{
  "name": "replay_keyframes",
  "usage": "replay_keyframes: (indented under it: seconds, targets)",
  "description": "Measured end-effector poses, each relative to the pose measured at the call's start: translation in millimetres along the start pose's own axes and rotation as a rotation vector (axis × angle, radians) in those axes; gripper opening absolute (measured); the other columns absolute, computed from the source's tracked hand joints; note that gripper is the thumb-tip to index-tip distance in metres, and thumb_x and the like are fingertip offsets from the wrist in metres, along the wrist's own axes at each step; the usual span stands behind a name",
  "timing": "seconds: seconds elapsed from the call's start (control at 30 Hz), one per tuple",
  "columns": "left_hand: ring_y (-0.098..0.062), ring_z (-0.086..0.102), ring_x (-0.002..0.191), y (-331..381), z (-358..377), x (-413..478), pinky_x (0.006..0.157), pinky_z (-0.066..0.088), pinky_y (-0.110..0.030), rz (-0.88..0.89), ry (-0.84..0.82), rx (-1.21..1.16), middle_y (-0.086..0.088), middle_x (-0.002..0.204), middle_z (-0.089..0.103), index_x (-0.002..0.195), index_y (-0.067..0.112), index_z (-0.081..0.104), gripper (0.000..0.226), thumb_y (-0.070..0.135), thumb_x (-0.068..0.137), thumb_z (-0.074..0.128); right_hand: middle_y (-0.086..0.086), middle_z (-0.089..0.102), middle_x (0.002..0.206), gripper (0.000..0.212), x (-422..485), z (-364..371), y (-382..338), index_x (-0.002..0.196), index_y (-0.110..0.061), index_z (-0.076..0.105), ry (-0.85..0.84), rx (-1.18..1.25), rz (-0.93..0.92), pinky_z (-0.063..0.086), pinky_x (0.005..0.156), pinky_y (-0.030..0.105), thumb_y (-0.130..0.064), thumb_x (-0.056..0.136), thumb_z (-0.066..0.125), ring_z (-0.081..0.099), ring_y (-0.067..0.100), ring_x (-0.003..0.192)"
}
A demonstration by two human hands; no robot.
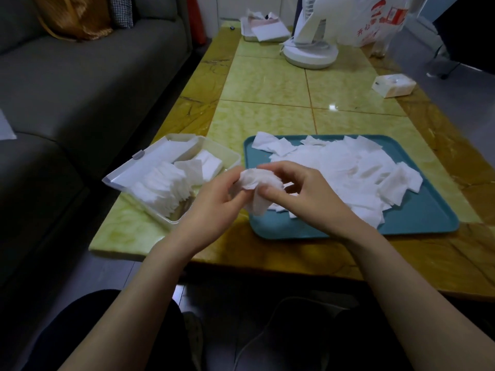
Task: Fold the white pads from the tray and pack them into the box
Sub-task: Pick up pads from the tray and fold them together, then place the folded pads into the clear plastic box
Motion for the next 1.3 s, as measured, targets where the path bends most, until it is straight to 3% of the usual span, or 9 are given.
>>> replay_keyframes:
  seconds: [0.1, 0.27, 0.43, 0.5, 0.6, 0.8, 1.03, 1.17, 1.3]
  targets:
    - [-0.012, 0.056, 0.079, -1, -13, -3, 0.068, 0.045, -0.031, 0.024, 0.009, 0.027, 0.006, 0.079, 0.058, 0.089, 0.017, 0.056, 0.006, 0.021, 0.09, 0.052, -0.009, 0.065, 0.084, 0.016, 3, 9, -12, 0.096, -0.019, 0.065, -0.011, -0.023, -0.025, 0.048, 0.063, 0.016, -0.023, 0.081, 0.071, 0.061, 0.002, 0.074]
    - [-0.019, 0.052, 0.075, 3, -38, -1, 0.067, 0.042, -0.033, 0.04, 0.118, 0.092, -0.003, 0.075, 0.053, 0.085, 0.009, 0.05, 0.019, 0.028, 0.082, 0.05, -0.013, 0.061, 0.081, 0.031, 13, 22, -25, 0.097, -0.025, 0.06, 0.005, -0.074, -0.011, 0.047, 0.059, 0.019, -0.043, 0.074, 0.072, 0.059, 0.003, 0.071]
    - [-0.005, 0.055, 0.079, 1, -61, 8, 0.073, 0.044, -0.023, 0.035, 0.111, 0.094, 0.013, 0.08, 0.055, 0.088, 0.022, 0.053, 0.007, 0.023, 0.094, 0.057, -0.003, 0.06, 0.072, 0.011, 33, 15, -40, 0.082, -0.017, 0.062, 0.116, -0.184, -0.074, 0.043, 0.062, 0.023, -0.027, 0.085, 0.062, 0.051, 0.004, 0.065]
    - [-0.008, 0.056, 0.089, -1, -84, 18, 0.078, 0.04, -0.019, 0.058, 0.164, 0.227, 0.013, 0.09, 0.059, 0.099, 0.021, 0.057, 0.009, 0.022, 0.091, 0.061, -0.003, 0.055, 0.067, 0.015, 42, 8, -40, 0.076, -0.018, 0.058, 0.151, -0.204, -0.06, 0.041, 0.058, 0.018, -0.029, 0.086, 0.061, 0.047, 0.004, 0.06]
    - [-0.014, 0.049, 0.103, -14, -104, 37, 0.092, 0.032, -0.034, 0.039, 0.138, 0.646, 0.01, 0.107, 0.06, 0.114, 0.022, 0.058, 0.026, 0.034, 0.09, 0.061, 0.015, 0.06, 0.077, 0.028, 56, 3, -34, 0.084, -0.002, 0.057, 0.191, -0.203, -0.001, 0.054, 0.065, 0.037, -0.029, 0.088, 0.059, 0.059, 0.022, 0.069]
    - [-0.021, 0.047, 0.115, -50, -83, 65, 0.09, 0.027, -0.033, -0.01, -0.147, 0.943, 0.007, 0.113, 0.065, 0.115, 0.022, 0.06, 0.027, 0.036, 0.092, 0.059, 0.009, 0.056, 0.082, 0.025, 79, 22, -29, 0.092, 0.0, 0.053, 0.16, -0.083, 0.088, 0.057, 0.054, 0.024, -0.025, 0.091, 0.058, 0.064, 0.012, 0.062]
    - [-0.021, 0.051, 0.107, -44, -83, 72, 0.085, 0.027, -0.03, 0.089, -0.166, 1.108, 0.005, 0.102, 0.066, 0.102, 0.024, 0.066, 0.016, 0.017, 0.094, 0.055, 0.013, 0.059, 0.091, 0.02, 104, 47, -26, 0.092, -0.003, 0.051, 0.145, -0.137, 0.125, 0.059, 0.064, 0.04, -0.021, 0.088, 0.06, 0.068, 0.022, 0.067]
    - [-0.019, 0.048, 0.107, -30, -83, 64, 0.078, 0.021, -0.026, 0.226, -0.167, 1.242, 0.006, 0.085, 0.048, 0.104, 0.028, 0.063, 0.021, 0.016, 0.096, 0.048, 0.023, 0.067, 0.086, 0.026, 119, 67, -30, 0.092, 0.01, 0.058, 0.092, -0.296, 0.101, 0.056, 0.068, 0.05, -0.014, 0.083, 0.058, 0.069, 0.027, 0.065]
    - [-0.018, 0.047, 0.107, -33, -83, 53, 0.075, 0.018, -0.025, 0.24, -0.212, 1.287, 0.006, 0.082, 0.047, 0.107, 0.033, 0.063, 0.025, 0.018, 0.096, 0.047, 0.02, 0.071, 0.076, 0.02, 123, 104, -17, 0.086, 0.008, 0.065, -0.159, -0.438, 0.173, 0.057, 0.061, 0.034, -0.012, 0.08, 0.063, 0.069, 0.023, 0.06]
Point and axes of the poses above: each hand's wrist, its own x-axis towards the middle knuckle, its own z-axis out of the palm, y = z × x, the point moved 10 cm from there along x, towards the middle knuckle
